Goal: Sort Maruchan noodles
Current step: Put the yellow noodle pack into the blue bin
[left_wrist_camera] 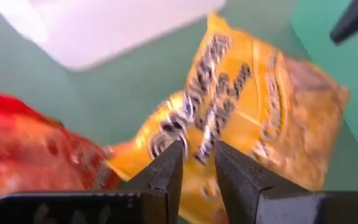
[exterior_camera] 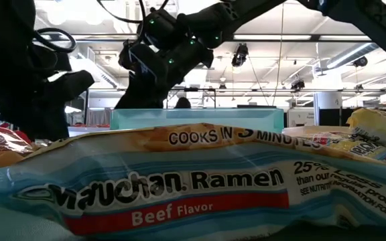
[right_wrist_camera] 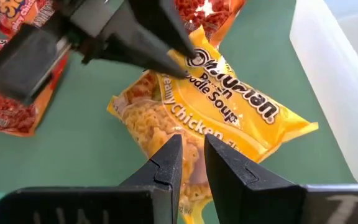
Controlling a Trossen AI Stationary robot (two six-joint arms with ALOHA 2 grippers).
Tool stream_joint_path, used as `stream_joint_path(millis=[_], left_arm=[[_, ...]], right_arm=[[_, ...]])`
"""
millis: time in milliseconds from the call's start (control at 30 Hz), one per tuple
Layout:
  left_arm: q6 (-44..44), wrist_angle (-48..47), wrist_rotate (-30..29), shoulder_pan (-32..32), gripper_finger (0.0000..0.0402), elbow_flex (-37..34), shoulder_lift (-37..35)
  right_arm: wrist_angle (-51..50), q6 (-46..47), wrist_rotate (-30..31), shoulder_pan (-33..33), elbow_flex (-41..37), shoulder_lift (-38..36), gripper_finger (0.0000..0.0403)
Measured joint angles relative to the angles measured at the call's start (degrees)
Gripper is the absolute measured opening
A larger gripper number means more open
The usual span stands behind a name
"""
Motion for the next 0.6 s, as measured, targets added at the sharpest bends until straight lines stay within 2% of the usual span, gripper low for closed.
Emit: stream_joint_path(millis=[133,267,400,600], left_arm=[[-3.92,-3.93,-1.46,0.00,0.0076,0.06,-0.08],[-6.35,-0.31,-1.87,-0.81,0.0076,2.11,-0.50],[-0.59,7.02,-5.10,-1.70,0.0076,5.90,0.31],[4.02,6.74,-6.43,-0.57,0.0076,10.09,4.40]], right_arm=[[-1.39,0.04,-0.03,0.00,0.01,0.00,0.0059],[-1.71,-0.48,-0.01,-0.02,-0.06,0.00,0.0059],[-1.90,-3.27,0.20,-0.02,-0.07,0.00,0.0059],[-1.86,-10.51,0.37,-0.04,-0.14,0.00,0.0059]])
